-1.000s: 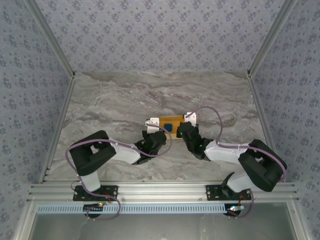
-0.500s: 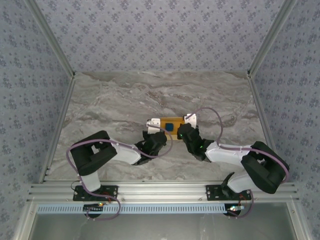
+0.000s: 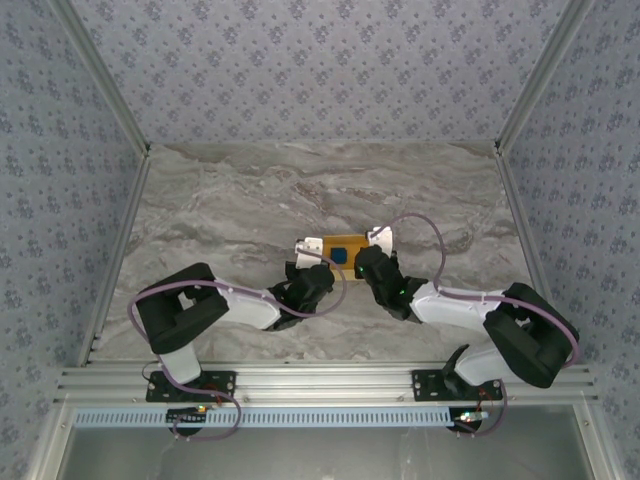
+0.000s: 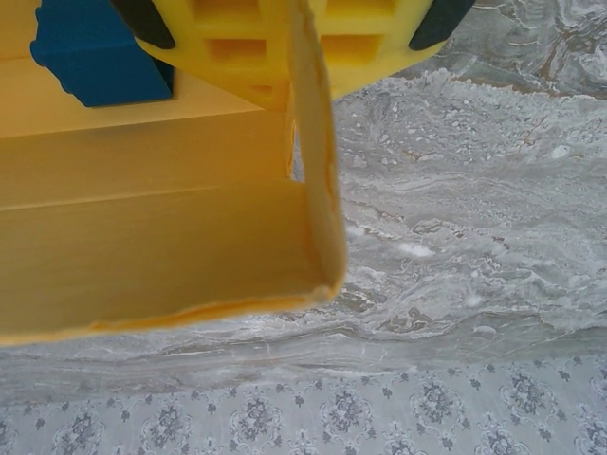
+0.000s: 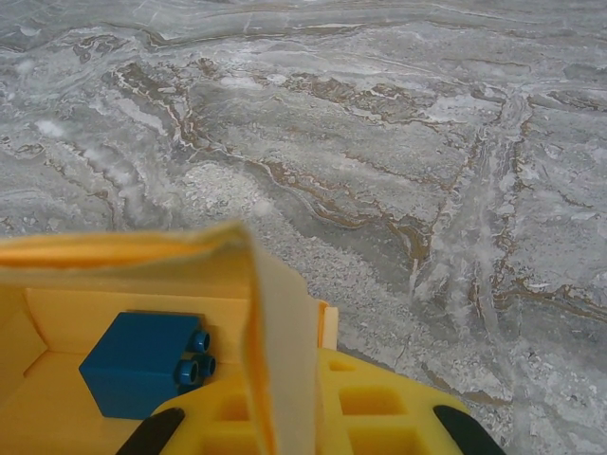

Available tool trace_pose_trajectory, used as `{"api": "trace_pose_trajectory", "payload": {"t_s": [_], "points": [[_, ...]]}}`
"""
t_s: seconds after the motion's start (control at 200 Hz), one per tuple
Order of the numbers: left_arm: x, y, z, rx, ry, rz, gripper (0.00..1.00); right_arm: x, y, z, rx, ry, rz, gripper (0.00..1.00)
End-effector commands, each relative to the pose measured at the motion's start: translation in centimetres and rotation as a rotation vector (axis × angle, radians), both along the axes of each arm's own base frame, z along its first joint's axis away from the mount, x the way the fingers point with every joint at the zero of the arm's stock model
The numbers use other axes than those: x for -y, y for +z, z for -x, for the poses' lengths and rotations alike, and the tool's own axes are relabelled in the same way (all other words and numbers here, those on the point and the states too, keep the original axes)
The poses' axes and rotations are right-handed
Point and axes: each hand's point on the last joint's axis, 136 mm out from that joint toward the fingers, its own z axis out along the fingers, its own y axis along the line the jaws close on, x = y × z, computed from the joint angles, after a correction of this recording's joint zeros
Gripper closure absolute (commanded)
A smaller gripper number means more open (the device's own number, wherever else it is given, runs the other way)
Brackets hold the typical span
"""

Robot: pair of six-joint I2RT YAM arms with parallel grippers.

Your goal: Fold the paper box

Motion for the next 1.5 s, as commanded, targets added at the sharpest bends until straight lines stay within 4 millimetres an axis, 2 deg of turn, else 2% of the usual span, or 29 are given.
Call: {"api": "trace_pose_trajectory", "payload": {"t_s": [0.0,0.305,0.635,0.999,1.214,1.364,1.494], "points": [[-1.2,0.9,-0.1,0.013,0.054,-0.066,1.00,1.5,0.5,-0.2,0.010,-0.070,0.038,0.89],[-1.3,1.1,-0.2,0.011,0.064,-0.082,1.00,1.4,1.0,-0.1,0.012,-0.056,0.034,0.83],[-1.4,0.9,-0.2,0.008,0.070,-0.096,1.00,0.9,1.2,0.3,0.016,-0.023,0.009,0.70],[-1.6,0.9,-0.2,0.010,0.075,-0.101,1.00,0.2,1.9,1.5,0.018,0.023,-0.006,0.60],[-1.5,1.1,-0.1,0.012,0.072,-0.102,1.00,0.2,4.3,3.1,0.043,0.066,-0.013,0.58],[-1.5,1.1,-0.1,0.012,0.072,-0.101,1.00,1.0,7.6,4.2,0.079,0.091,-0.032,0.55],[-1.4,1.0,0.0,0.012,0.071,-0.100,1.00,1.5,10.5,4.2,0.093,0.104,-0.053,0.51]]}}
